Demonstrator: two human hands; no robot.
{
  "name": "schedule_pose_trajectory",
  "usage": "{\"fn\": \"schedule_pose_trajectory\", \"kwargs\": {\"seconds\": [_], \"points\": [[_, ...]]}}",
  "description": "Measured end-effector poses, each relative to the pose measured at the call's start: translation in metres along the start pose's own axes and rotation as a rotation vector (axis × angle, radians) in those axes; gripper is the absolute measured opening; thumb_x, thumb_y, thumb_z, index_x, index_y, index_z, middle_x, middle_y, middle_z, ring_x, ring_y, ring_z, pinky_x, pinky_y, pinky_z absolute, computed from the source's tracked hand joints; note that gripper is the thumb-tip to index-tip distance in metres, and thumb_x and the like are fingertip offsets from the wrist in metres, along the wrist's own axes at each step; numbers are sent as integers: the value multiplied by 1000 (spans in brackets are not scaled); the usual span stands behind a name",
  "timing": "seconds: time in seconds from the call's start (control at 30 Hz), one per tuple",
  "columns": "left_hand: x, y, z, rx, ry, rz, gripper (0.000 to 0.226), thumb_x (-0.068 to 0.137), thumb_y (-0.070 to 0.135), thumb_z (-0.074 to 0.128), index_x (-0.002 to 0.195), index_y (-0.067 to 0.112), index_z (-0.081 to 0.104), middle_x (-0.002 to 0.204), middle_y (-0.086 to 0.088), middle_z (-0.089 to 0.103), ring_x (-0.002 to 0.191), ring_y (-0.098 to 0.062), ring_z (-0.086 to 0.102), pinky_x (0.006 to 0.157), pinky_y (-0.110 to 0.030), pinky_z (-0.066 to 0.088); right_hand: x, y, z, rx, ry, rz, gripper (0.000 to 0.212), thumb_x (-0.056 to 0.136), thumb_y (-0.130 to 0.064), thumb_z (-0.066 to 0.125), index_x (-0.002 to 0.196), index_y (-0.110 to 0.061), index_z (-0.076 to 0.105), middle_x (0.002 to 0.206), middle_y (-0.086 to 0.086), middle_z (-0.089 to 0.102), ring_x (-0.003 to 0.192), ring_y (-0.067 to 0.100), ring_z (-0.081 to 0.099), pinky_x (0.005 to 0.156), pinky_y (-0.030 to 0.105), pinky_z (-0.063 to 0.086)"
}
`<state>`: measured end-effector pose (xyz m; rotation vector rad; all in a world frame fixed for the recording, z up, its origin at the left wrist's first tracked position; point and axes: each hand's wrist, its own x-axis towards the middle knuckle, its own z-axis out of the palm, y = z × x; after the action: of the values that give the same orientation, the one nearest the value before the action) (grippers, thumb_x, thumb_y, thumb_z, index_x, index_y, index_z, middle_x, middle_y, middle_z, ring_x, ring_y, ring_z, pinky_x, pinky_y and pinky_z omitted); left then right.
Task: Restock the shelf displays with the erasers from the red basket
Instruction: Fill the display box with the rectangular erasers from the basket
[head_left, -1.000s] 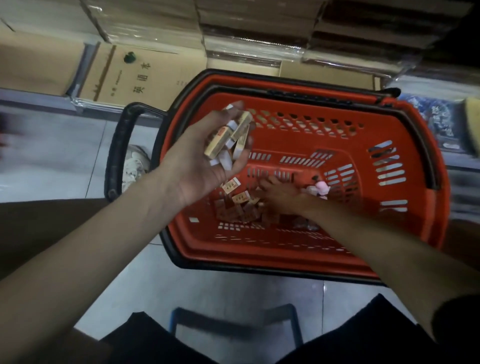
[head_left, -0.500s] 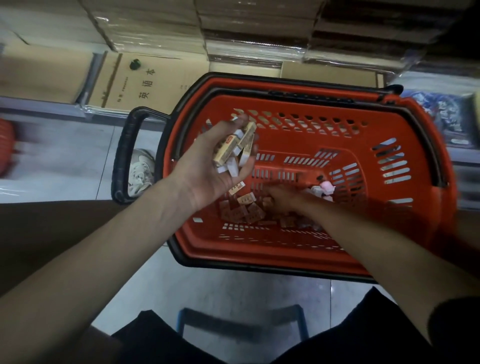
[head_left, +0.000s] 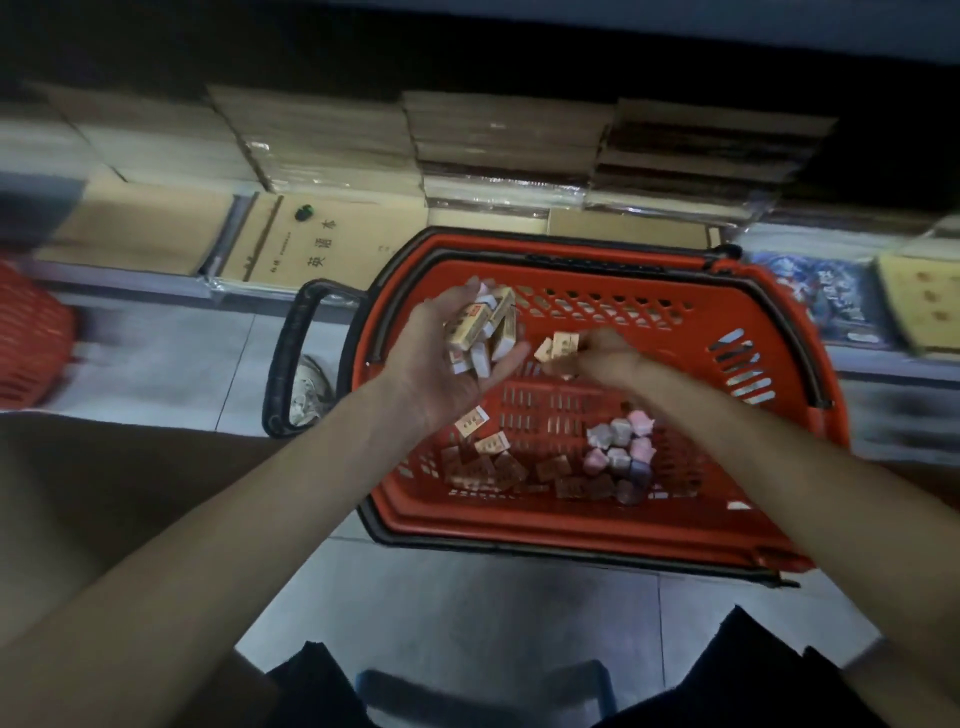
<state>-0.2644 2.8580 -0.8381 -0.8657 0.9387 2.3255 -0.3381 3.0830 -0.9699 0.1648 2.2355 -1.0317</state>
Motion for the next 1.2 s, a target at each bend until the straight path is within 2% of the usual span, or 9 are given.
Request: {"fn": "schedule_pose_trajectory", "kwargs": {"seconds": [0.07, 0.27, 0.33, 0.5, 0.67, 0.83, 0.97, 1.1, 1.2], "points": [[-11, 2, 9, -30, -21, 21, 21, 103, 29, 61, 105, 12, 73, 95, -9, 76, 89, -24, 73, 84, -43, 63, -26, -39, -24, 74, 72, -108, 44, 78, -31, 89, 117, -16, 75, 112, -3, 77, 101, 15, 71, 88, 28, 52], [-46, 11, 41, -43, -157, 89, 28, 104, 26, 56, 95, 10, 77, 98, -10, 72, 91, -26, 70, 89, -45, 59, -144, -135, -75, 208, 284, -480, 15, 93, -17, 75, 106, -17, 66, 87, -9, 70, 62, -9, 63, 58, 8, 46], [-58, 16, 60, -16, -186, 111, 31, 103, 25, 56, 90, 9, 79, 94, -12, 72, 88, -26, 71, 84, -43, 63, -176, -161, -81, 186, 374, -618, 12, 95, -19, 74, 102, -20, 64, 87, -8, 69, 67, -5, 63, 62, 13, 48], [-95, 26, 119, -57, -264, 155, 29, 104, 25, 50, 106, 6, 71, 98, -12, 77, 86, -25, 76, 73, -39, 65, -226, -203, -84, -189, 652, -849, 10, 93, -33, 66, 101, -28, 63, 92, -5, 68, 89, 14, 64, 76, 30, 48], [-148, 35, 151, -92, -276, 233, 39, 99, 44, 53, 99, 10, 73, 91, -12, 78, 82, -28, 75, 78, -40, 60, -266, -219, -94, -447, 683, -893, 4, 100, -32, 48, 97, -33, 45, 94, -3, 53, 100, 25, 51, 82, 35, 37], [-200, 29, 168, -33, -345, 197, 54, 96, 54, 61, 71, 9, 80, 80, -11, 78, 67, -26, 77, 79, -39, 56, -313, -232, -92, -618, 706, -812, 55, 89, -47, 22, 121, -24, 61, 111, -1, 51, 110, 17, 40, 94, 35, 41], [-213, 24, 174, -91, -369, 154, 51, 91, 56, 69, 91, 6, 80, 101, -14, 80, 100, -32, 75, 99, -45, 56, -334, -245, -91, -724, 778, -765, 62, 85, -46, 15, 107, -15, 65, 111, 3, 54, 107, 17, 40, 93, 41, 46], [-214, 25, 181, -145, -363, 188, 40, 95, 48, 67, 100, 9, 75, 100, -14, 79, 102, -32, 74, 97, -46, 56, -339, -254, -95, -476, 745, -762, 56, 87, -38, 24, 118, -19, 67, 118, -2, 61, 111, 14, 43, 97, 35, 42], [-212, 32, 183, -173, -374, 201, 27, 95, 33, 64, 96, 8, 73, 96, -13, 77, 99, -30, 73, 100, -44, 56, -339, -262, -107, 32, 532, -706, 52, 93, -38, 29, 132, -24, 61, 129, -1, 58, 122, 14, 48, 104, 33, 40]]}}
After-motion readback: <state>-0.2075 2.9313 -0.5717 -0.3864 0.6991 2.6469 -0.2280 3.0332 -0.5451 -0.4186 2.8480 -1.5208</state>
